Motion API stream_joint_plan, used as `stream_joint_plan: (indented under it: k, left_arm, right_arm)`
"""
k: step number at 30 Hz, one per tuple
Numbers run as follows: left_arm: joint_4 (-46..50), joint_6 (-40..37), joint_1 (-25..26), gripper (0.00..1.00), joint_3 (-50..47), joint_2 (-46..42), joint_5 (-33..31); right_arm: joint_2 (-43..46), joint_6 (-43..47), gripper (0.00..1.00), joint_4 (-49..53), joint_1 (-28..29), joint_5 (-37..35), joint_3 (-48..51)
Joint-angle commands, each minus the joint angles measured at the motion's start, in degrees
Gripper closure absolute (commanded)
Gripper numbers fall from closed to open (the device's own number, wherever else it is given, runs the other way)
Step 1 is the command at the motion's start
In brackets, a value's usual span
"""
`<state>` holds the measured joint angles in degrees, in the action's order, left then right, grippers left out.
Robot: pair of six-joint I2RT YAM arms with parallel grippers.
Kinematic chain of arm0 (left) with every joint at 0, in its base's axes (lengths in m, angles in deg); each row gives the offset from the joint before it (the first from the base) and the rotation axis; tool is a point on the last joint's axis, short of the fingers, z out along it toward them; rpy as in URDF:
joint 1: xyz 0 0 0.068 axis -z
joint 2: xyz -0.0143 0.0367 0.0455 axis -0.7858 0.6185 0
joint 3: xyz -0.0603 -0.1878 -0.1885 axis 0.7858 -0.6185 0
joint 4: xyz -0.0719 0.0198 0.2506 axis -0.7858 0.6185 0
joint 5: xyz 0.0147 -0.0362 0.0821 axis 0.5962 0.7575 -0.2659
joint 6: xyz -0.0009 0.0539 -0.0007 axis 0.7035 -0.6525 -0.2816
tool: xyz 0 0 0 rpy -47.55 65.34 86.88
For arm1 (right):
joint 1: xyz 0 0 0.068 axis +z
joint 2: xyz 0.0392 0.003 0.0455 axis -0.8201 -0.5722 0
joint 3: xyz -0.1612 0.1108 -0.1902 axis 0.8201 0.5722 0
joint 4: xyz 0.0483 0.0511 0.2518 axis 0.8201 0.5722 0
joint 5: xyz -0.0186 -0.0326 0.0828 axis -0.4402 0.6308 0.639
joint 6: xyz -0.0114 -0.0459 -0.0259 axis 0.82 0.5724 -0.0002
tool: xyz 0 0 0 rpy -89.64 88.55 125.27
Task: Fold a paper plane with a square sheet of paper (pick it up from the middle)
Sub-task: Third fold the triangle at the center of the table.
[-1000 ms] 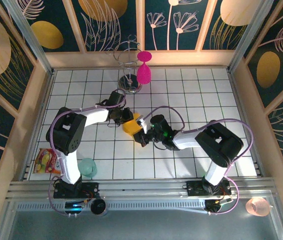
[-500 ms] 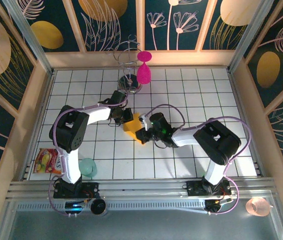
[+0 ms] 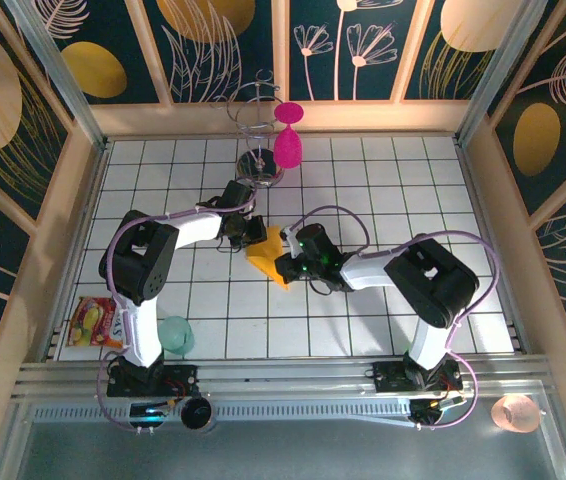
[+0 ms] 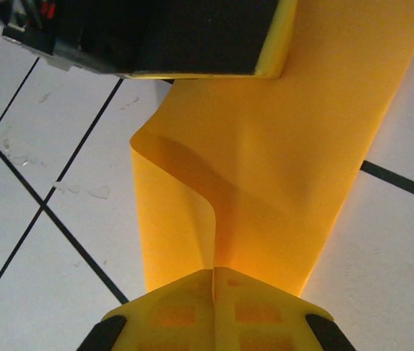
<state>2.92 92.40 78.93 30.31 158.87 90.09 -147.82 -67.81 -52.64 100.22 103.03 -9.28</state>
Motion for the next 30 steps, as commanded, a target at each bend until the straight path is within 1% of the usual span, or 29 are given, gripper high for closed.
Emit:
stream_joint_plan:
  k: [1, 30]
  left_arm:
    - [3.70, -1.35, 0.40, 0.91, -0.51, 3.23, -1.37]
    - [3.32, -1.35, 0.37, 0.91, -0.69, 2.75, -0.69]
  right_arm:
    - [-1.31, -1.02, 1.00, 1.14, -0.30, -2.16, -1.79]
    - [-3.72, -1.00, 1.00, 1.46, -0.25, -0.65, -2.40]
